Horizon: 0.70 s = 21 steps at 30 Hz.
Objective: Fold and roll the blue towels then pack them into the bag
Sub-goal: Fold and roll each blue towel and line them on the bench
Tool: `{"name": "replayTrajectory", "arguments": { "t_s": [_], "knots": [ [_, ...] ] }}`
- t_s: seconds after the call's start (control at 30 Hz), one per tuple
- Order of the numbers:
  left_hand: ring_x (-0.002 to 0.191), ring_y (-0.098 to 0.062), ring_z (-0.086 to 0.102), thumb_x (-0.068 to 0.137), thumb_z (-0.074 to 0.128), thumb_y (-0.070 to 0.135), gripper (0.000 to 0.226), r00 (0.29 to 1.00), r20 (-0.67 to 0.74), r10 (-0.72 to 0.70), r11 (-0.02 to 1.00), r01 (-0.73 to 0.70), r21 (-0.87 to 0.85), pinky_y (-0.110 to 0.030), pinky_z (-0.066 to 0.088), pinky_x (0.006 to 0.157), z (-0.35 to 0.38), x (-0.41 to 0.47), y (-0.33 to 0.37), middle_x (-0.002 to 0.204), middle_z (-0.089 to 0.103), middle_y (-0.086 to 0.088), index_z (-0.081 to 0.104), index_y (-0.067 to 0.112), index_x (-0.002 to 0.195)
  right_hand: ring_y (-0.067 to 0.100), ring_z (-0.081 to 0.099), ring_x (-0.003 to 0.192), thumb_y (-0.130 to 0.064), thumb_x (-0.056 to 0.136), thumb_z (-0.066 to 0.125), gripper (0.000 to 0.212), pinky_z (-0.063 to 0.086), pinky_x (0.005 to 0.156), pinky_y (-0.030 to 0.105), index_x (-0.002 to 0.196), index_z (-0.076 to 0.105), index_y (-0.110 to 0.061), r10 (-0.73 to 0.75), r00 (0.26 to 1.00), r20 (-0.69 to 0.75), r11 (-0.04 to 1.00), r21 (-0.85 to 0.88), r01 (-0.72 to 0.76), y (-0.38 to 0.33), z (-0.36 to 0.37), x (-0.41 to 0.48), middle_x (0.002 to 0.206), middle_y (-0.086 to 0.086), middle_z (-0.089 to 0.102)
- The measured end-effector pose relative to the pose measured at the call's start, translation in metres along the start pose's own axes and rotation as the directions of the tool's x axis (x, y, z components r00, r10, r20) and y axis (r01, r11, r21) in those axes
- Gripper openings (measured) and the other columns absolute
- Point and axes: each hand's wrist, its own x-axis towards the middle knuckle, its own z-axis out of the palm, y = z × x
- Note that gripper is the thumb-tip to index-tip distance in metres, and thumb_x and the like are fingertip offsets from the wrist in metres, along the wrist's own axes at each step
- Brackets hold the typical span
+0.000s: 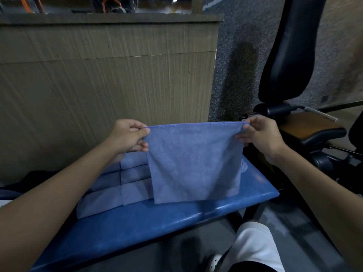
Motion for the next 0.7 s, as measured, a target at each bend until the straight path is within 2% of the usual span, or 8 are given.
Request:
{"name": "replayTrajectory", "arguments": {
  "t_s": [0.13,0.23,0.4,0.47,0.53,0.6,0.63,0.7],
  "knots": [
    [0.06,-0.016,0.07,0.095,0.059,0.002,0.005,0.997,-0.016,0.081,0.989,-0.083,-0.122,-0.028,0.061,0.063,0.012,0.01,0.011,0.081,0.065,-0.02,0.059,0.003,0.089,0.019,0.068,0.073,-0.004,0.099,0.048,0.019,0.056,0.066,0.024,0.085,0.052,-0.017,-0.074,0.992,-0.101,0.997,0.003,0.075,-0.004,-0.002,0.016,0.089,0.016,0.065],
    [0.069,-0.018,0.071,0.094,0.059,0.0,0.007,0.986,-0.027,0.166,0.976,-0.168,-0.139,-0.028,0.061,0.07,0.019,0.012,0.014,0.085,0.066,-0.019,0.06,0.005,0.09,0.024,0.069,0.08,-0.006,0.098,0.05,0.016,0.055,0.073,0.032,0.087,0.053,-0.017,-0.101,0.982,-0.158,0.994,0.012,0.104,-0.005,-0.007,0.02,0.092,0.017,0.066],
    [0.069,-0.013,0.071,0.092,0.06,-0.005,0.008,0.98,0.018,0.196,0.972,-0.192,-0.139,-0.023,0.06,0.07,0.027,-0.003,-0.005,0.082,0.066,-0.017,0.061,0.003,0.088,0.019,0.063,0.078,0.001,0.089,0.054,0.019,0.052,0.072,0.031,0.08,0.054,-0.015,-0.108,0.981,-0.16,0.994,-0.043,0.102,0.009,-0.022,-0.011,0.081,0.01,0.06],
    [0.065,-0.009,0.07,0.09,0.06,-0.008,0.01,0.98,0.103,0.167,0.983,-0.157,-0.095,-0.018,0.058,0.065,0.029,-0.017,-0.032,0.075,0.067,-0.012,0.061,0.001,0.086,0.016,0.057,0.072,0.005,0.086,0.054,0.018,0.046,0.067,0.03,0.078,0.055,-0.011,-0.068,0.99,-0.124,0.993,-0.105,0.055,0.03,-0.025,-0.036,0.076,0.009,0.059],
    [0.066,-0.008,0.07,0.088,0.063,-0.008,0.015,0.968,0.219,0.125,0.991,-0.133,0.022,-0.019,0.057,0.065,0.029,-0.033,-0.069,0.069,0.071,-0.004,0.064,0.004,0.081,0.018,0.053,0.07,0.004,0.084,0.055,0.017,0.042,0.066,0.03,0.075,0.056,-0.01,0.018,0.996,-0.083,0.99,-0.136,-0.029,0.058,-0.026,-0.067,0.074,0.012,0.059],
    [0.071,-0.01,0.07,0.087,0.068,-0.003,0.015,0.949,0.311,0.041,0.979,-0.1,0.177,-0.021,0.056,0.07,0.029,-0.051,-0.104,0.071,0.073,-0.001,0.067,0.009,0.078,0.021,0.055,0.07,-0.007,0.075,0.059,0.007,0.043,0.067,0.034,0.072,0.057,-0.013,0.12,0.992,-0.028,0.978,-0.167,-0.123,0.087,-0.026,-0.099,0.073,0.013,0.061],
    [0.073,-0.013,0.07,0.086,0.069,-0.001,0.013,0.941,0.339,-0.011,0.971,-0.071,0.228,-0.021,0.055,0.071,0.028,-0.06,-0.119,0.073,0.074,-0.003,0.068,0.009,0.078,0.022,0.056,0.069,-0.01,0.072,0.059,0.004,0.045,0.068,0.037,0.071,0.059,-0.013,0.165,0.986,-0.004,0.966,-0.201,-0.162,0.101,-0.027,-0.115,0.071,0.013,0.063],
    [0.073,-0.02,0.07,0.086,0.07,0.001,0.009,0.916,0.39,-0.088,0.958,-0.03,0.287,-0.026,0.056,0.072,0.028,-0.073,-0.144,0.077,0.074,-0.012,0.068,0.006,0.079,0.022,0.057,0.064,0.0,0.076,0.06,0.015,0.046,0.067,0.038,0.067,0.06,-0.012,0.229,0.973,0.033,0.941,-0.261,-0.213,0.125,-0.029,-0.141,0.065,0.012,0.063]
  ]
}}
